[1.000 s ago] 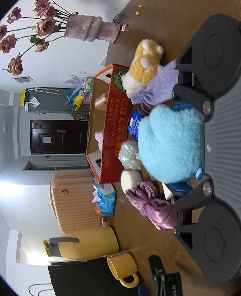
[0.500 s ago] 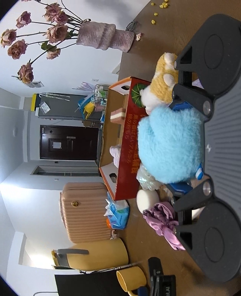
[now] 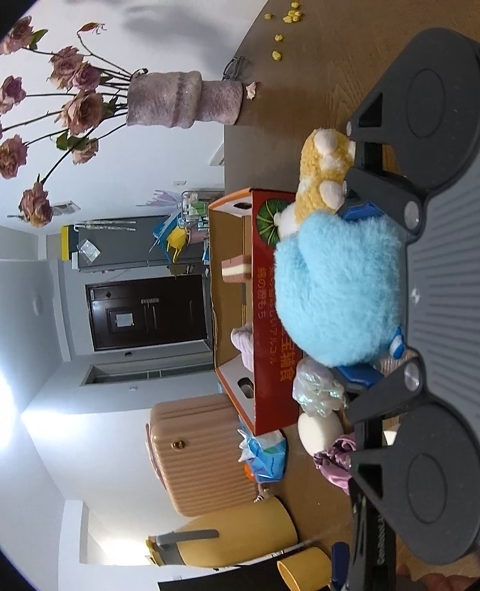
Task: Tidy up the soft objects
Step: 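Grasp the pink satin scrunchie bag with the left tool while the right tool holds the blue plush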
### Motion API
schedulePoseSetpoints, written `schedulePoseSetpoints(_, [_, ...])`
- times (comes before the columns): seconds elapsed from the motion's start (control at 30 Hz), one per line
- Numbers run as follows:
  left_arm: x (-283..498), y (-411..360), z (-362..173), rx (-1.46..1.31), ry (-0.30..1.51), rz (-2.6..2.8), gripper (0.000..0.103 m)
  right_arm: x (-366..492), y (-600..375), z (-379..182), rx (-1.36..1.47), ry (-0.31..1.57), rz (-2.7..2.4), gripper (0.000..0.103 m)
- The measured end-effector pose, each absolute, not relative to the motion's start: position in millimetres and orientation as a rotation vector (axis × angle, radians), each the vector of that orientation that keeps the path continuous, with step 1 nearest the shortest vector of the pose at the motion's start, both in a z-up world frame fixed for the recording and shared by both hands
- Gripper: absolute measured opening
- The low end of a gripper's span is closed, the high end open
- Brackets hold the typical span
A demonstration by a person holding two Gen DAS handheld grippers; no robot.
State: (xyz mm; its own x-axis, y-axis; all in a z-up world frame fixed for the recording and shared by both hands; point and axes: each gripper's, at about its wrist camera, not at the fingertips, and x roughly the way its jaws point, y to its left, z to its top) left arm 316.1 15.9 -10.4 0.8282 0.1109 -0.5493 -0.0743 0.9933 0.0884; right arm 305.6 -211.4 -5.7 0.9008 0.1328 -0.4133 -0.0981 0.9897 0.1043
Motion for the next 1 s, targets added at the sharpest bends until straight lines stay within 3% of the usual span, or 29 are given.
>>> schedulePoseSetpoints(0.5, [340, 15, -31, 0.084, 0.68, 0.077, 0.101, 311, -213, -13, 0.083, 0.458, 0.081, 0.071])
schedulePoseSetpoints(0.7, [344, 17, -37, 0.055, 0.716, 0.058, 0.077, 310, -211, -14, 0.074, 0.456, 0.082, 0.071])
schedulePoseSetpoints(0.83, [342, 18, -35, 0.036, 0.709, 0.016, 0.048, 310, -211, -14, 0.073, 0.457, 0.083, 0.071])
schedulePoseSetpoints(1.0, [340, 18, -33, 0.017, 0.701, -0.016, 0.04, 310, -212, -15, 0.07, 0.456, 0.087, 0.071])
